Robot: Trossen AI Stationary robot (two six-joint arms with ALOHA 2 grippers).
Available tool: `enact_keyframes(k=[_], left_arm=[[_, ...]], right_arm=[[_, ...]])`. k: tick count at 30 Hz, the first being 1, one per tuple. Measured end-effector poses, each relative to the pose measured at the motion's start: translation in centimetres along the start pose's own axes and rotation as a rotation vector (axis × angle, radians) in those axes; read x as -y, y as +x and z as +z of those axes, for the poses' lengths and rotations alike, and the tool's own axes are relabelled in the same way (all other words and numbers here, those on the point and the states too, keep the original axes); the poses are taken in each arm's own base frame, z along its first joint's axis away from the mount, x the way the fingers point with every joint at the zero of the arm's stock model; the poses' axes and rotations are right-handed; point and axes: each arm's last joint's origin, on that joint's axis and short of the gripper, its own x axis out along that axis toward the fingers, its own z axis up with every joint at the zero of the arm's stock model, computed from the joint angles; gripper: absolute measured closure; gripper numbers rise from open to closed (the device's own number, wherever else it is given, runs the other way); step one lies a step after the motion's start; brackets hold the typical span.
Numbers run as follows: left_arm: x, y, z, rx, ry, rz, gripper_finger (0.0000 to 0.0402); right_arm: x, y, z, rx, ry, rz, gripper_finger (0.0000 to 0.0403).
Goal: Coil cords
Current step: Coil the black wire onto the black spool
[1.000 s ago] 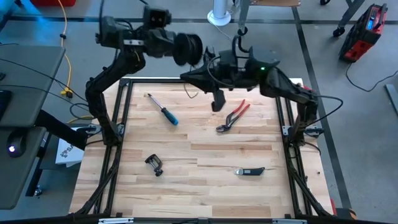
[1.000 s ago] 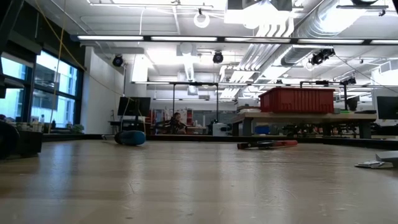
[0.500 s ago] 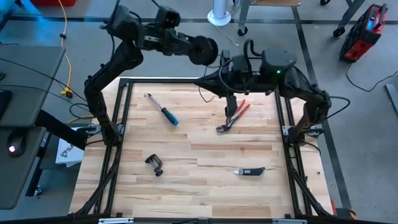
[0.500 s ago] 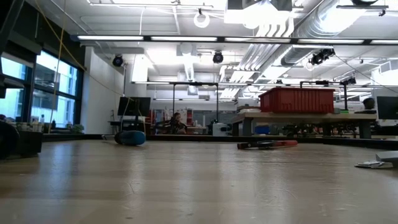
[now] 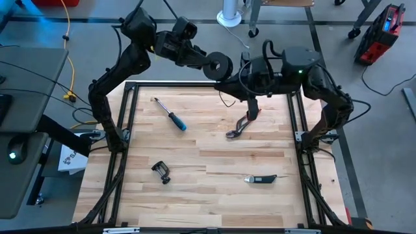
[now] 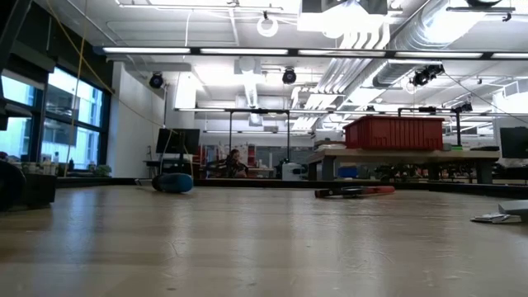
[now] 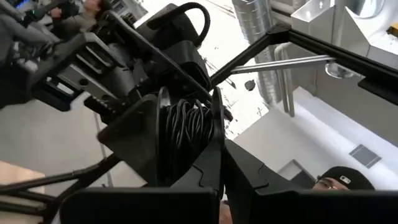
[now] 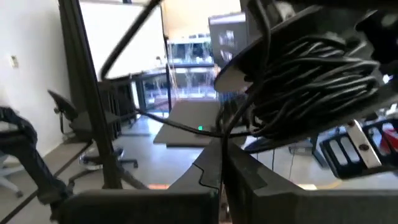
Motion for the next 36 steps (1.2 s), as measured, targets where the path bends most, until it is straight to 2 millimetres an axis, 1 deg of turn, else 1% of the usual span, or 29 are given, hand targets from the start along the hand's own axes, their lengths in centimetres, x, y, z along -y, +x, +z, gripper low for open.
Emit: enact_keyframes(k=[4, 10, 15, 20, 23, 27, 32, 36], left_arm=[[0.1, 0.6, -0.5, -0.019, -0.043, -0.012, 0.0401], [0.3, 1.3, -1.1, -0.056, -0.051, -0.034, 0.0401], [0.6, 0.9, -0.5, 0.019, 0.017, -0.045, 0.0401], [0.7, 0.7, -0.3, 0.028, 0.008, -0.046, 0.0401], [0.7, 0.7, -0.3, 0.024, -0.008, -0.047, 0.0401], [0.7, 1.2, -0.7, 0.011, -0.012, -0.051, 0.0401], [0.4, 1.9, -1.0, 0.014, -0.018, -0.05, 0.0401], [-0.2, 2.7, -1.5, -0.006, -0.041, -0.05, 0.0401]], right_arm=[[0.3, 0.0, -0.3, -0.025, -0.003, -0.007, 0.0403], [0.7, -0.6, 0.2, -0.004, -0.009, -0.037, 0.0403], [0.1, -1.5, 0.6, 0.01, -0.032, -0.007, 0.0403], [-0.2, -2.7, 1.3, 0.032, -0.036, -0.007, 0.0403], [-0.1, -3.4, 1.7, 0.05, -0.043, -0.041, 0.0403], [0.0, -3.5, 1.7, 0.053, -0.067, -0.073, 0.0403], [0.5, -2.6, 1.4, 0.041, -0.095, -0.115, 0.0403], [1.0, -2.1, 1.3, 0.046, -0.096, -0.148, 0.0403]])
